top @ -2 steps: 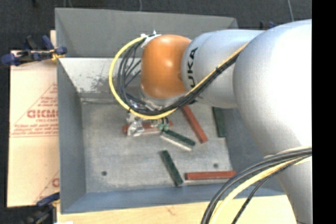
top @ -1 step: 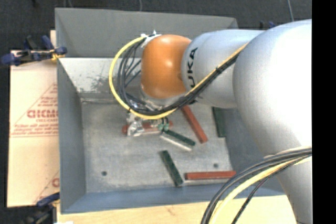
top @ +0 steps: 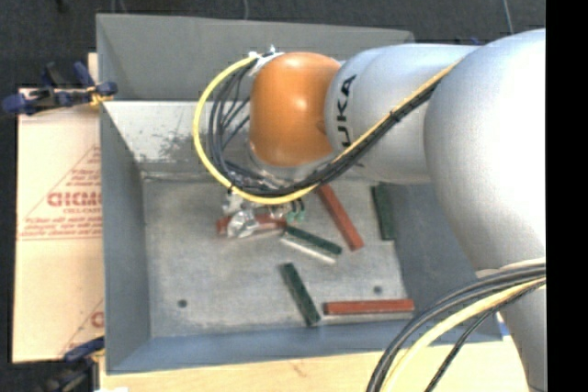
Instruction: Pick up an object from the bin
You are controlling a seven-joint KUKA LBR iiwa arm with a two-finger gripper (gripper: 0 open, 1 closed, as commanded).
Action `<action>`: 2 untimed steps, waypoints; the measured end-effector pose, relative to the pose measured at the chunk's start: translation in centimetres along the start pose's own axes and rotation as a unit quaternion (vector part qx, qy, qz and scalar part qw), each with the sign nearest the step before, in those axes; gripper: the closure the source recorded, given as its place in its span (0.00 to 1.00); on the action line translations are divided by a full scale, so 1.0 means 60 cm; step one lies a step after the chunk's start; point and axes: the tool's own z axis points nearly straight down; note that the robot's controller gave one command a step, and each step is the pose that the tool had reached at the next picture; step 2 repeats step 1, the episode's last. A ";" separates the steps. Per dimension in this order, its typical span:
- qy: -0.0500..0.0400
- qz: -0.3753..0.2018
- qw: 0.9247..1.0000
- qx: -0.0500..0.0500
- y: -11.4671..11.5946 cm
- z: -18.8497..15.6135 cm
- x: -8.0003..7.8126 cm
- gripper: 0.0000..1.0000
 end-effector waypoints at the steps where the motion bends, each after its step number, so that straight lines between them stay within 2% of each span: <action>1: -0.003 -0.092 0.996 0.000 0.001 -0.198 0.026 1.00; 2: -0.003 -0.092 0.996 0.000 0.001 -0.198 0.026 1.00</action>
Offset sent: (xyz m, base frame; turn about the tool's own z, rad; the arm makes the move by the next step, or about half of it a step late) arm 0.0000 0.0000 0.0000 0.0000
